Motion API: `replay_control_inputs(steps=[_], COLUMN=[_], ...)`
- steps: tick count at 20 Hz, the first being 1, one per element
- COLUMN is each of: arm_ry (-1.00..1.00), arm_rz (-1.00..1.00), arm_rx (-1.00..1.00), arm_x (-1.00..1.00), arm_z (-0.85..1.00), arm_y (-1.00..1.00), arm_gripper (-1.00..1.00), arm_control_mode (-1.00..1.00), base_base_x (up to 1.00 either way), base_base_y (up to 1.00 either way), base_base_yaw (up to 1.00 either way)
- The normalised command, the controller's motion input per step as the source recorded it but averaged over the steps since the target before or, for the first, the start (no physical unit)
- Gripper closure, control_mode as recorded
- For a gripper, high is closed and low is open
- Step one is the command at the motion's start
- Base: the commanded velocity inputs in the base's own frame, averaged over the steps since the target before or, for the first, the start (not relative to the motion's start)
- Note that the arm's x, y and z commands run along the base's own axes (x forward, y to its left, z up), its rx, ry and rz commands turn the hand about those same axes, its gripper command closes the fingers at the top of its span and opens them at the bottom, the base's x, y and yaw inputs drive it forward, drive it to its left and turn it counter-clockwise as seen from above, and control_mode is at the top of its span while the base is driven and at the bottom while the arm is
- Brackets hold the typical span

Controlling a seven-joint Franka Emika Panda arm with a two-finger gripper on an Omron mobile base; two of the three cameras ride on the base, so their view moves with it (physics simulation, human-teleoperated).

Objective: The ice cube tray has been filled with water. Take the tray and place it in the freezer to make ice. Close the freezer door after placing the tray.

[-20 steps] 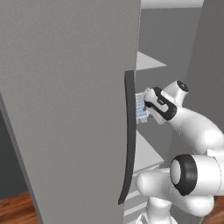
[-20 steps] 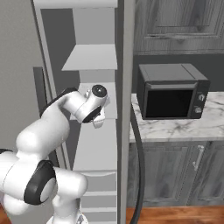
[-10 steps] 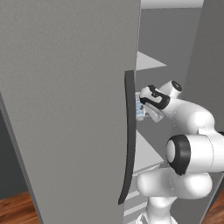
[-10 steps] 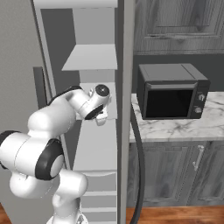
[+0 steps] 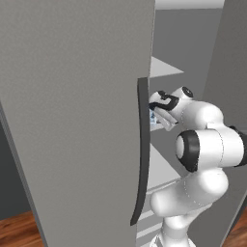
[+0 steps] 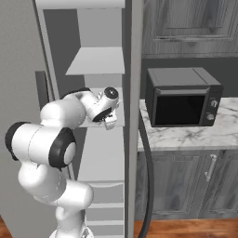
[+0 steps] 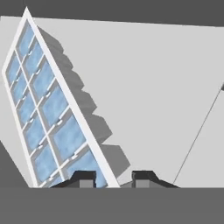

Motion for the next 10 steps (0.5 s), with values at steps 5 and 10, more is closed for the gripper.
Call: replay_control_inputs(steps=[5,10], arm_ry=[0.00,0.00], arm_rz=[0.00,0.00], arm_rx=[-0.04,-0.02], arm_x=[0.43,0.16], arm_z=[-0.17,-0.01], arm_y=[0.20,0.05], arm_gripper=[1.00,-1.00], arm_control_mode=[-1.00,-1.00], base_base_x=[0.00,0.00], base_base_y=[0.00,0.00], base_base_yaw=[0.00,0.00])
